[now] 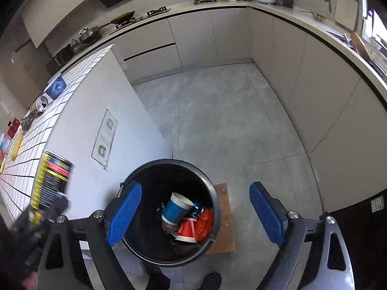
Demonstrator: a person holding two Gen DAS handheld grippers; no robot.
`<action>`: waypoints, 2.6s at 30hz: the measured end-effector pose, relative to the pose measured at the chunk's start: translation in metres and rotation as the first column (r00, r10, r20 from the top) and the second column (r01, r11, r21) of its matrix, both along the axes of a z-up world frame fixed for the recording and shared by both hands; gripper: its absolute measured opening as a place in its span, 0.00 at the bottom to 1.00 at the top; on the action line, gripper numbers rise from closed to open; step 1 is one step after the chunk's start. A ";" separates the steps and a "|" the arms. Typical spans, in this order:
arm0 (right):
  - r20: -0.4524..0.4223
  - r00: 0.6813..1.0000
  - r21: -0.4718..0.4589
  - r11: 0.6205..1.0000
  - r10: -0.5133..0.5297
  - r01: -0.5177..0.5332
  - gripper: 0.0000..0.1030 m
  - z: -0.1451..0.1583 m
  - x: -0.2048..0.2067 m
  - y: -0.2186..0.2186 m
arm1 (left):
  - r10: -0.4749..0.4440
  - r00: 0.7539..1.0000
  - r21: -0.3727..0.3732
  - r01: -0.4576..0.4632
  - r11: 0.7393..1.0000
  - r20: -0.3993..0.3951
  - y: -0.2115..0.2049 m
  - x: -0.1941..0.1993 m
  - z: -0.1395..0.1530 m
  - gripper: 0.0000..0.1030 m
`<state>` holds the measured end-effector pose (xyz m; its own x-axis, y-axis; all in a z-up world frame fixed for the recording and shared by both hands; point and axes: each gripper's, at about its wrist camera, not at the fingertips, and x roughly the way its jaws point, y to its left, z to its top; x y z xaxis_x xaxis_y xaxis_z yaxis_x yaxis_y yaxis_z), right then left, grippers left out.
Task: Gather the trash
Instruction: 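Open the right tool to drop the cup while the left tool drops the can, then move the left tool to the yellow sponge while the right tool approaches the blue bowl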
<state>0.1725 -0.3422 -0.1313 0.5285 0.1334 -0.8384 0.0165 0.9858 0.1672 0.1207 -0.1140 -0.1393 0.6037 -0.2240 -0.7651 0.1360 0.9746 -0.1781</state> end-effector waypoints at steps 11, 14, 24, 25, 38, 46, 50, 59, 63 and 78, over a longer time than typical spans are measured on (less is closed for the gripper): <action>0.021 0.997 0.018 0.997 -0.075 0.075 0.96 0.012 -0.002 -0.046 | 0.013 0.999 0.041 -0.014 0.999 0.036 -0.027 0.005 0.023 0.90; 0.028 0.997 0.042 0.996 -0.078 0.076 0.98 0.017 0.000 -0.048 | 0.043 0.997 0.045 -0.046 0.998 0.057 -0.017 0.006 0.038 0.90; 0.059 0.998 0.064 0.998 -0.016 0.013 0.98 0.032 0.010 -0.016 | 0.103 0.987 0.063 -0.111 0.992 0.125 0.017 0.006 0.065 0.90; 0.061 0.998 0.066 0.998 -0.009 0.005 0.98 0.034 0.012 -0.011 | 0.111 0.986 0.064 -0.120 0.991 0.125 0.022 0.005 0.065 0.90; 0.104 0.991 0.013 0.997 0.080 -0.082 0.98 0.055 0.034 0.059 | 0.212 0.967 0.062 -0.222 0.973 0.143 0.096 0.005 0.077 0.90; 0.128 0.982 0.023 0.989 0.141 -0.145 0.98 0.068 0.054 0.120 | 0.328 0.931 0.058 -0.341 0.938 0.161 0.176 0.003 0.087 0.90; 0.144 0.972 0.017 0.982 0.186 -0.190 0.98 0.075 0.064 0.163 | 0.383 0.909 0.054 -0.396 0.916 0.166 0.226 0.005 0.089 0.90; 0.137 0.954 -0.002 0.963 0.266 -0.268 0.98 0.081 0.093 0.267 | 0.463 0.872 0.043 -0.475 0.879 0.159 0.327 0.015 0.086 0.90; 0.137 0.947 -0.010 0.956 0.291 -0.292 0.98 0.081 0.106 0.308 | 0.486 0.860 0.043 -0.497 0.866 0.156 0.366 0.021 0.083 0.90; 0.135 0.947 -0.033 0.956 0.292 -0.290 0.98 0.080 0.159 0.409 | 0.530 0.840 0.044 -0.538 0.842 0.117 0.487 0.061 0.070 0.90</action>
